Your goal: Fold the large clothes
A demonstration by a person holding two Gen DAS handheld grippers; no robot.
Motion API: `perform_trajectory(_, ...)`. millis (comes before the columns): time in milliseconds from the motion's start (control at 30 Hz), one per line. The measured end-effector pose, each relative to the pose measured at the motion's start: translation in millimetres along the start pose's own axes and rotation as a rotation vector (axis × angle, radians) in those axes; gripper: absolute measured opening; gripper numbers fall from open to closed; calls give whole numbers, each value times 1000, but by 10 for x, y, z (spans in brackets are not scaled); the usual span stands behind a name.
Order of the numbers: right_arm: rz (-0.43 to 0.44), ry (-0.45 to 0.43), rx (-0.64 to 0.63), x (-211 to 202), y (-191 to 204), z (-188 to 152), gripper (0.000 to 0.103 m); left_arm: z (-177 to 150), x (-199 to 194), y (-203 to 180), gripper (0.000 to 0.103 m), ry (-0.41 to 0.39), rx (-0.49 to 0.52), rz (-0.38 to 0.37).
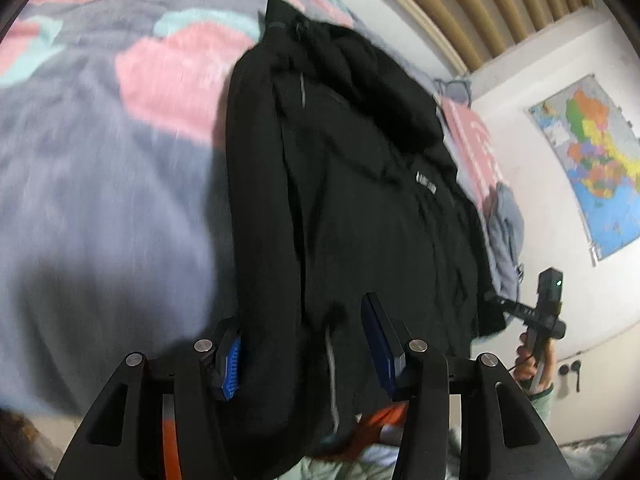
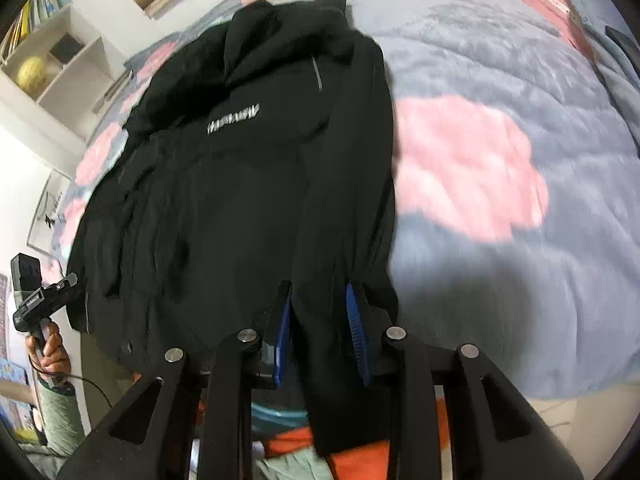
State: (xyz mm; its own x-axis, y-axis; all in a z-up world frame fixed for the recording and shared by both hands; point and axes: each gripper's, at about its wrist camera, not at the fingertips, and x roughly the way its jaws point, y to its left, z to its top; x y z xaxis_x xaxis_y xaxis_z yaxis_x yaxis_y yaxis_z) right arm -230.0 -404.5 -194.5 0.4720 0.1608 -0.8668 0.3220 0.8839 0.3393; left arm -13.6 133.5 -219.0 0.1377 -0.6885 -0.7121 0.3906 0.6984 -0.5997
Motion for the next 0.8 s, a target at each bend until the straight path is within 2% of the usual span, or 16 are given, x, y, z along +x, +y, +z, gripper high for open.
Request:
perform_trajectory(133, -88, 21, -32, -37, 11, -189, 33, -151, -18, -117, 51, 3, 55, 56)
perform_trajectory(233, -180, 34, -30, -4, -24, -250, 33, -141, 59, -192, 51, -3, 75, 150)
perform_trajectory(367, -135, 27, -10, 16, -90, -271, 33, -137, 120, -239, 51, -15, 110, 178)
perform_trajectory(400, -127, 28, -9, 32, -100, -271, 33, -136, 132, -228, 51, -16, 106, 173)
perform_trajectory(433, -119, 28, -8, 56, -102, -272, 33, -129, 133, -225, 37, -24, 107, 167)
perform_trajectory(467, -108, 25, -6, 65, -94, -275, 23, -141, 104, -238, 20, -36, 110, 163)
perform_trajectory(500, -84, 17, -6, 45, -86, -275, 18, -135, 40, -263, 18, -59, 110, 141)
perform_trajectory(633, -5, -39, -24, -135, 17, -236, 18, -80, -278, -317, 17, -176, 89, -26)
perform_trajectory(700, 37, -35, -21, -134, 32, -211, 20, -27, -254, -263, 17, -169, 69, -83)
perform_trajectory(800, 37, -1, 2, -2, -16, -228, 25, -29, -26, -189, 24, -114, 47, -78)
